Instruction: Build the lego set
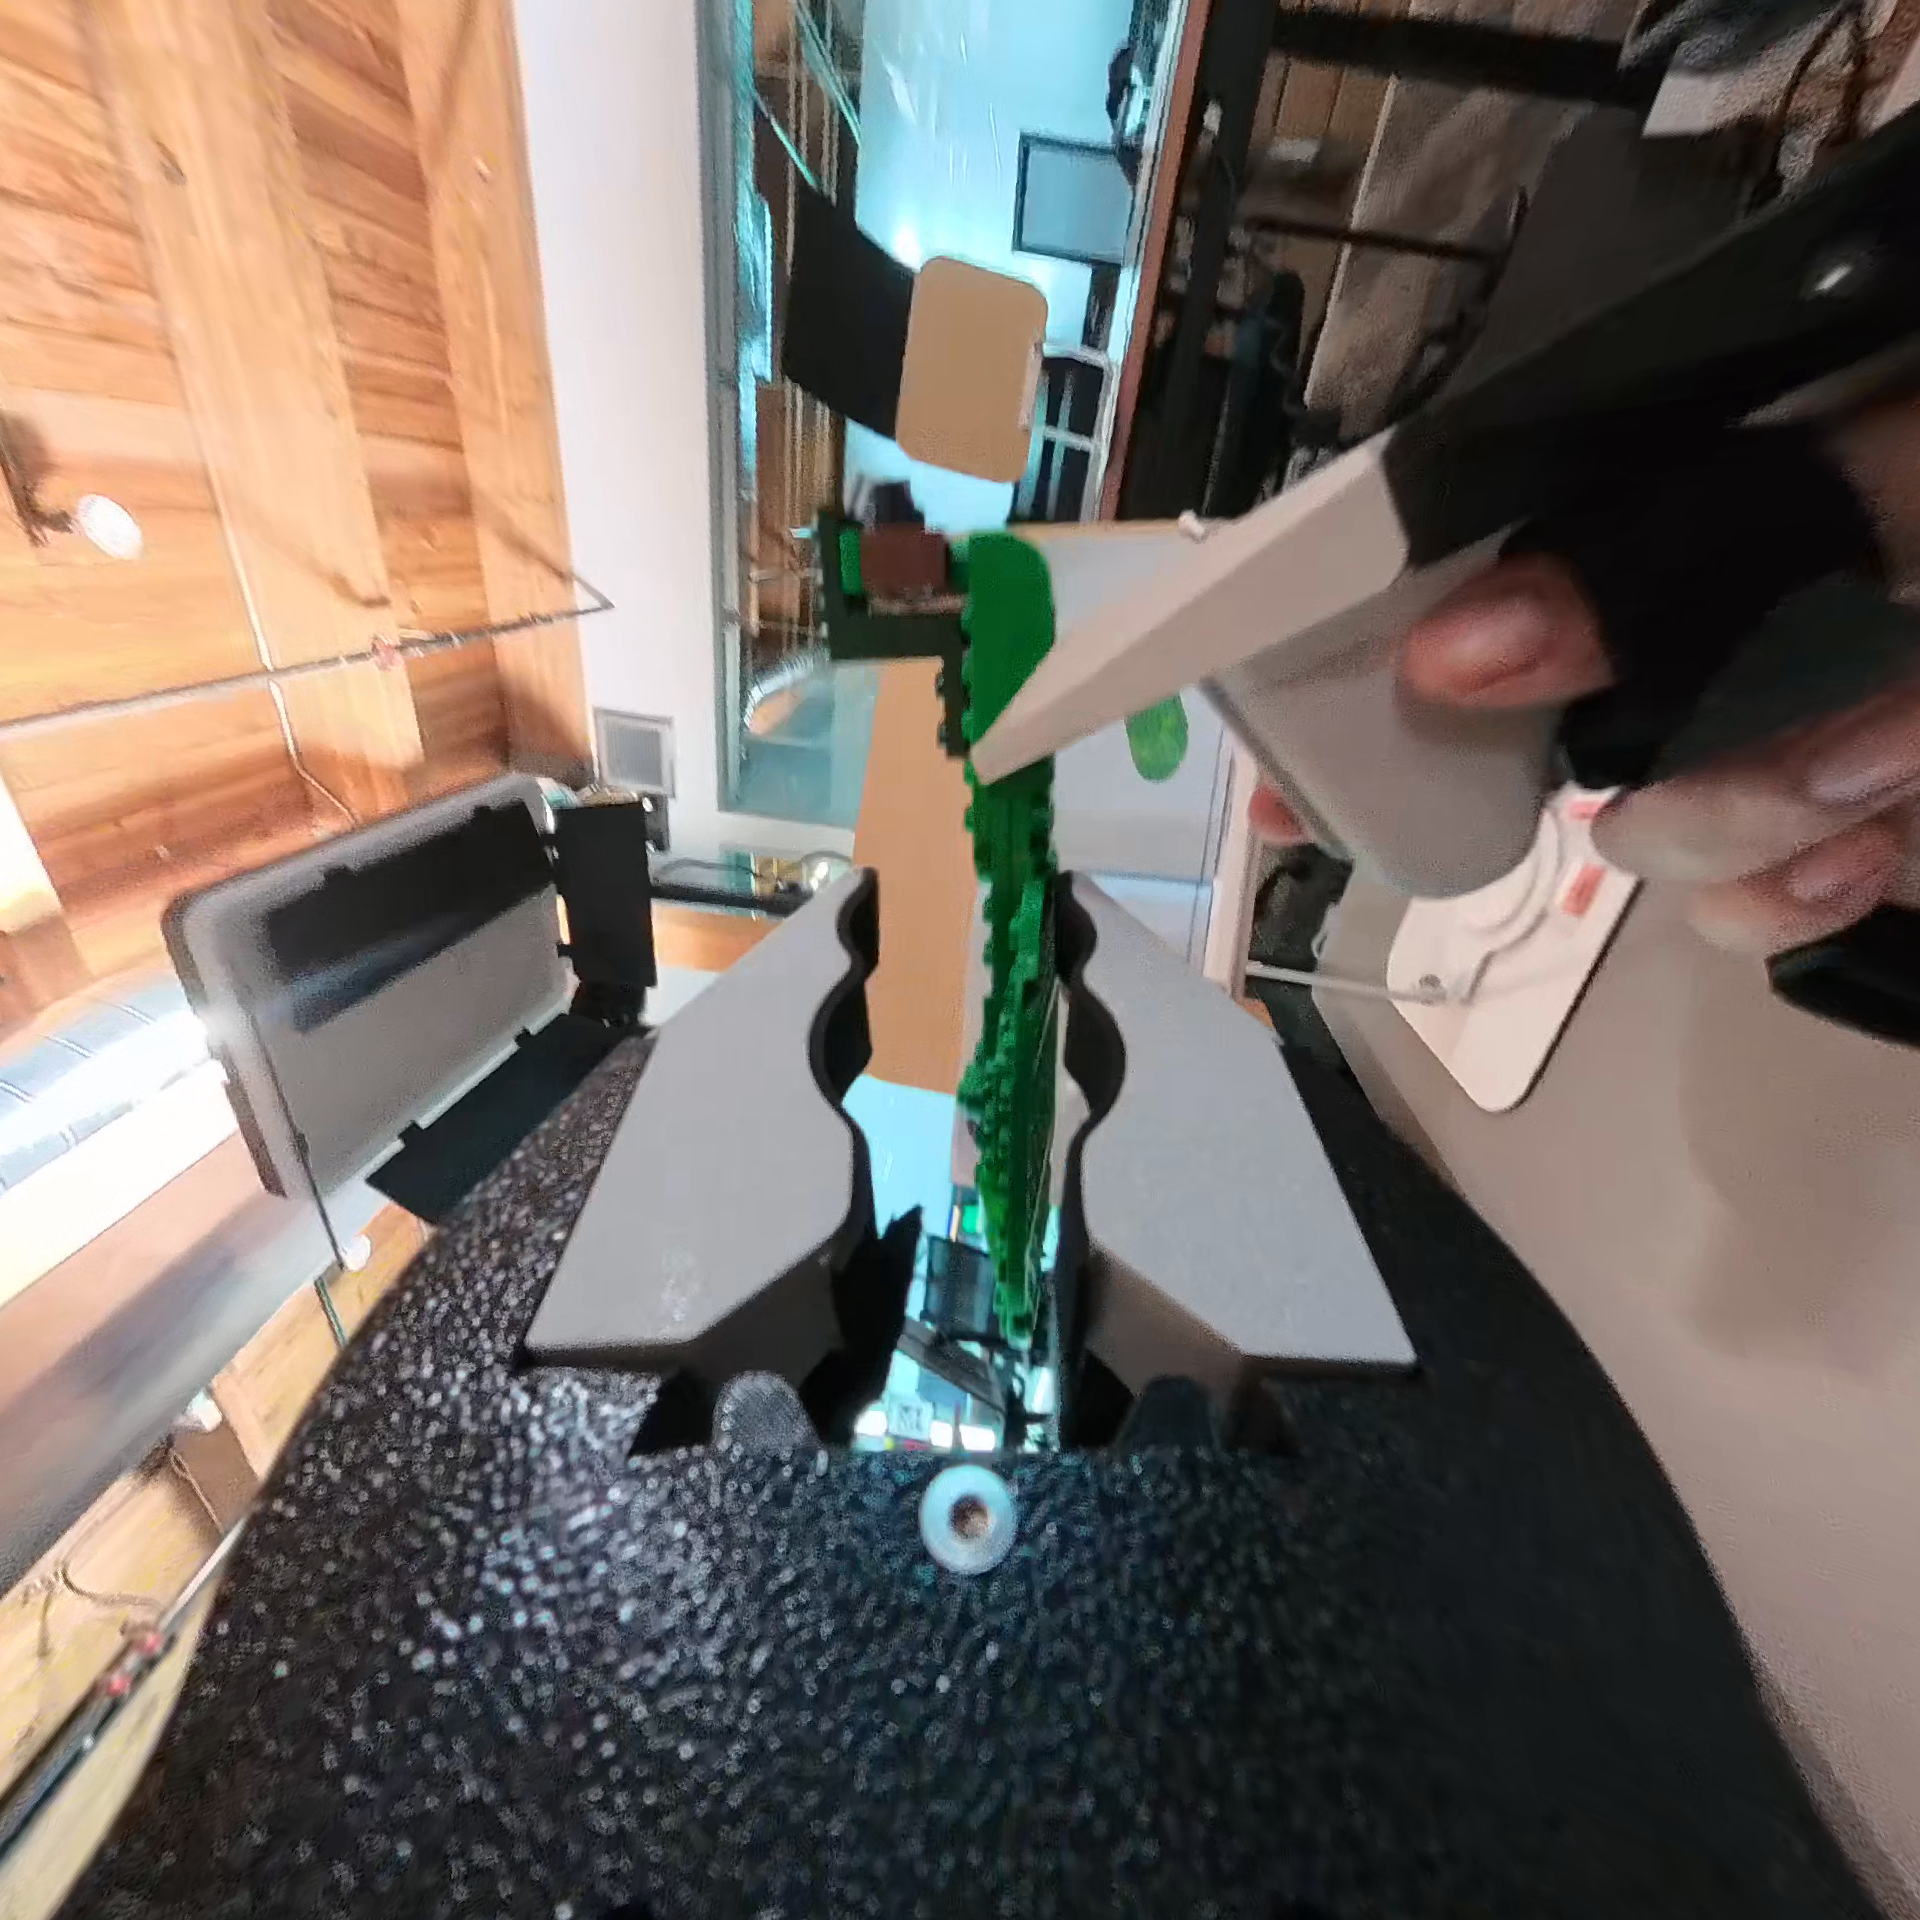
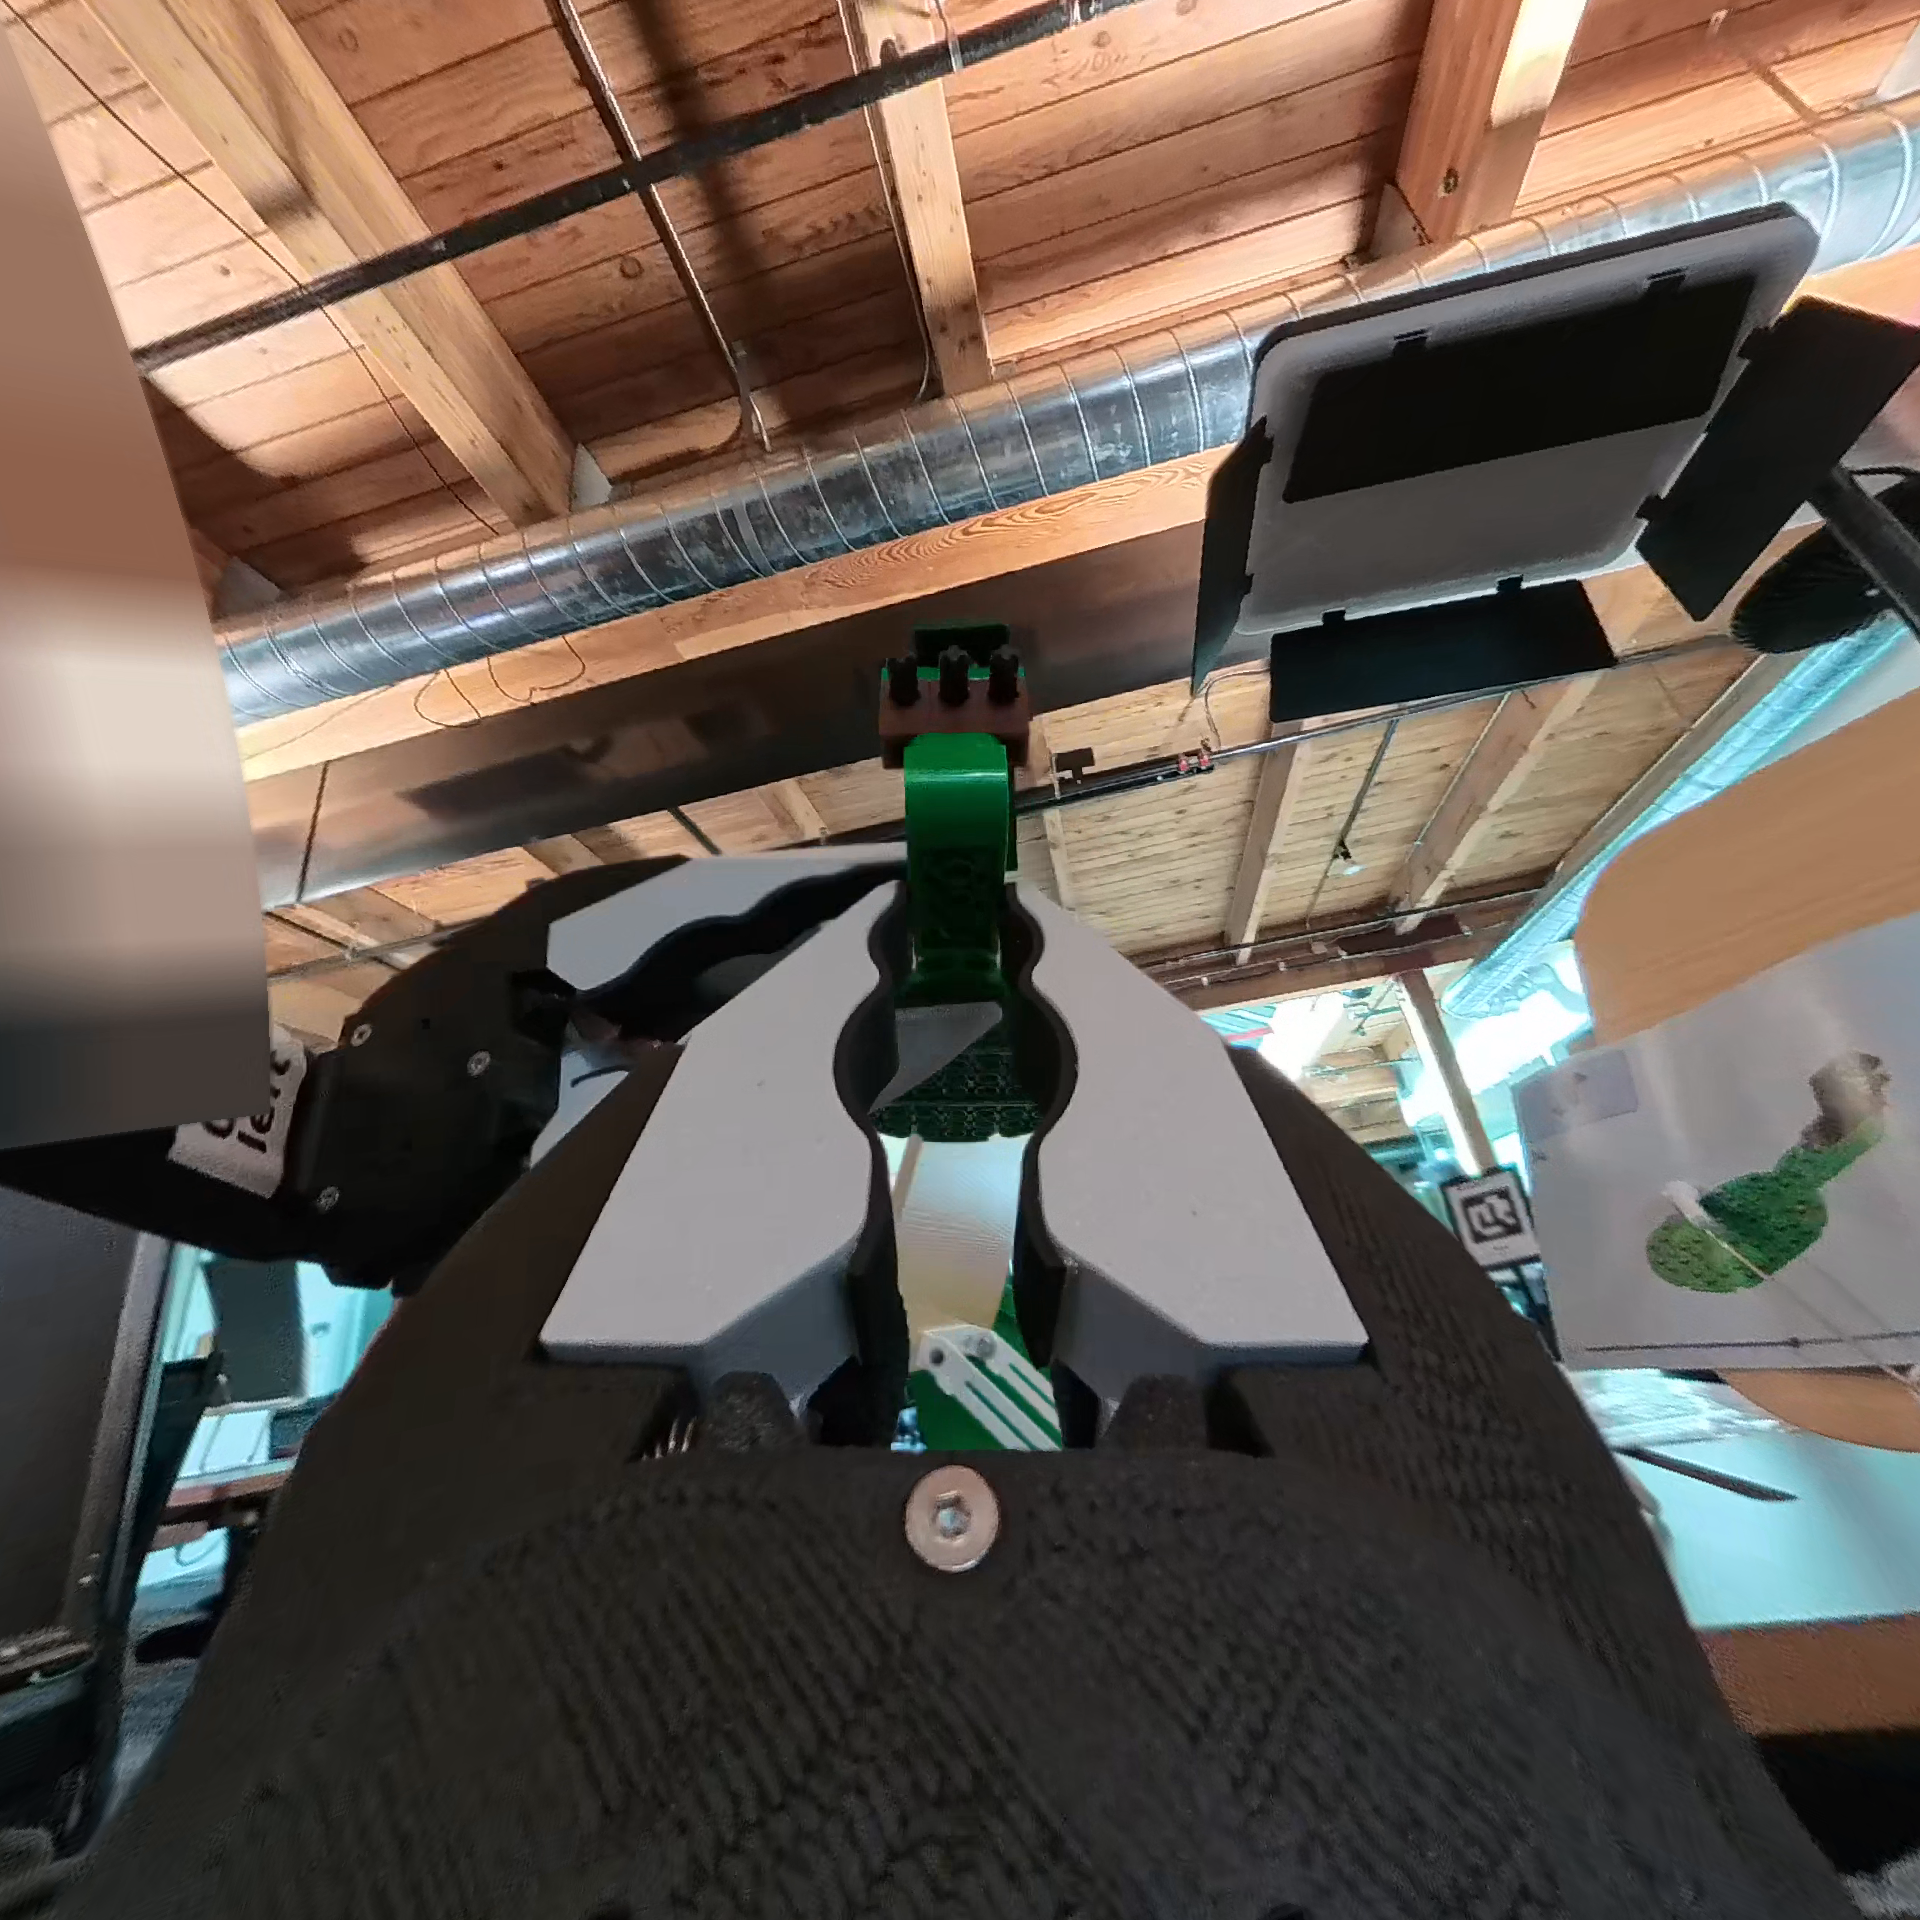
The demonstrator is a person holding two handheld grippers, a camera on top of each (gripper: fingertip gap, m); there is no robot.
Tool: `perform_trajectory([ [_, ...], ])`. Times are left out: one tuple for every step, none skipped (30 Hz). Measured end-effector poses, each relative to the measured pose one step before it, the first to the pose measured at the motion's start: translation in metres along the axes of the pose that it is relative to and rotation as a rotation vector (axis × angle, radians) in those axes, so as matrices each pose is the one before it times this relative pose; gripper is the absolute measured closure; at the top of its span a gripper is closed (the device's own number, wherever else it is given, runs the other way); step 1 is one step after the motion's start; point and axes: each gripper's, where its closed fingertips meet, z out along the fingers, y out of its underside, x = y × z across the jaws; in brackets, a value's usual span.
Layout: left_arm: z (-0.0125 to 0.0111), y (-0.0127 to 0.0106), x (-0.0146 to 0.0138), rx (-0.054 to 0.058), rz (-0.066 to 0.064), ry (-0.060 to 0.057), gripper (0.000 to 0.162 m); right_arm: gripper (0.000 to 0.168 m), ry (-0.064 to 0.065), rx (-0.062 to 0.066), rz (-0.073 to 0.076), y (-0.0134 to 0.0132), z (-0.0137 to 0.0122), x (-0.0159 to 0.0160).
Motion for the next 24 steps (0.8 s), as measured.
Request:
perform_trajectory([
  [-0.00062, -0.00615, 0.00127, 0.0239, 0.0111, -0.0005, 0.130, 0.154, -0.0052, 0.0007, 0.0101, 0.00041, 0.00015, -0.00053],
  [-0.00001, -0.00450, 0.00212, 0.0159, 0.0064, 0.0067, 0.130, 0.154, -0.0052, -0.0008, 0.0060, 0.00061, 0.00019, -0.00083],
  [0.00045, -0.00285, 0.00143, 0.0084, 0.0050, 0.0038, 0.129, 0.154, -0.0065, -0.0007, 0.0054, 0.00071, 0.00037, -0.00105],
  [0.00071, -0.00109, -0.00025, -0.0001, 0.0044, -0.0065, 0.128, 0.154, -0.0069, -0.0003, 0.0048, 0.00062, 0.00037, -0.00115],
  [0.00065, -0.00009, -0.00074, -0.0033, 0.0061, -0.0083, 0.128, 0.154, -0.0068, -0.0002, 0.0027, 0.00061, 0.00034, -0.00129],
  [0.00036, 0.00012, -0.00081, -0.0018, 0.0045, -0.0083, 0.127, 0.154, -0.0070, -0.0019, 0.0005, 0.00079, 0.00037, -0.00141],
  [0.00018, 0.00013, -0.00105, -0.0005, 0.0002, -0.0076, 0.126, 0.154, -0.0063, -0.0051, -0.0024, 0.00113, 0.00043, -0.00127],
  [-0.00004, -0.00026, -0.00041, 0.0028, -0.0024, -0.0016, 0.126, 0.154, -0.0053, -0.0075, -0.0057, 0.00138, 0.00053, -0.00126],
  [-0.00022, -0.00077, 0.00012, 0.0067, -0.0020, 0.0013, 0.126, 0.154, -0.0062, -0.0078, -0.0075, 0.00147, 0.00064, -0.00152],
  [-0.00040, -0.00116, 0.00000, 0.0086, 0.0000, 0.0002, 0.125, 0.154, -0.0067, -0.0062, -0.0058, 0.00121, 0.00063, -0.00168],
  [-0.00038, -0.00091, 0.00010, 0.0063, 0.0032, 0.0001, 0.125, 0.154, -0.0048, -0.0009, -0.0022, 0.00046, 0.00046, -0.00128],
  [-0.00016, 0.00017, 0.00003, -0.0005, 0.0044, -0.0003, 0.126, 0.154, -0.0040, 0.0020, 0.0014, -0.00014, 0.00021, -0.00082],
  [-0.00001, 0.00005, 0.00070, 0.0013, 0.0018, 0.0040, 0.127, 0.154, -0.0024, 0.0014, 0.0025, -0.00010, 0.00018, -0.00045],
  [0.00020, 0.00031, 0.00104, 0.0008, -0.0013, 0.0068, 0.129, 0.154, -0.0006, 0.0001, 0.0008, 0.00014, 0.00000, -0.00008],
  [0.00044, 0.00037, 0.00140, 0.0004, -0.0015, 0.0084, 0.132, 0.154, -0.0005, -0.0013, -0.0013, 0.00018, 0.00001, -0.00011],
  [0.00040, 0.00039, 0.00050, 0.0008, -0.0003, 0.0019, 0.133, 0.154, -0.0003, -0.0023, -0.0025, 0.00031, -0.00005, 0.00000],
  [0.00027, 0.00036, 0.00022, 0.0011, 0.0016, 0.0003, 0.134, 0.154, 0.0003, -0.0024, -0.0032, 0.00031, -0.00009, 0.00004],
  [0.00005, 0.00030, -0.00013, 0.0010, 0.0038, -0.0009, 0.134, 0.154, 0.0009, -0.0013, -0.0036, 0.00012, -0.00003, 0.00006],
  [-0.00010, 0.00031, -0.00060, 0.0006, 0.0079, -0.0051, 0.135, 0.154, 0.0013, 0.0002, -0.0038, -0.00019, 0.00000, 0.00006],
  [-0.00001, -0.00010, -0.00072, 0.0025, 0.0098, -0.0072, 0.136, 0.154, 0.0016, 0.0017, -0.0038, -0.00051, 0.00013, -0.00009],
  [-0.00007, -0.00037, -0.00087, 0.0033, 0.0071, -0.0074, 0.136, 0.154, 0.0025, 0.0030, -0.0033, -0.00066, 0.00001, 0.00006],
  [-0.00014, -0.00034, -0.00098, 0.0025, 0.0029, -0.0067, 0.137, 0.154, 0.0032, 0.0038, -0.0021, -0.00097, -0.00007, 0.00027],
  [-0.00029, -0.00023, -0.00101, 0.0017, 0.0008, -0.0057, 0.139, 0.153, 0.0018, 0.0032, -0.0015, -0.00087, -0.00018, 0.00027],
  [-0.00035, -0.00058, -0.00044, 0.0036, -0.0019, -0.0020, 0.140, 0.153, -0.0006, 0.0013, -0.0021, -0.00055, -0.00016, 0.00002],
])
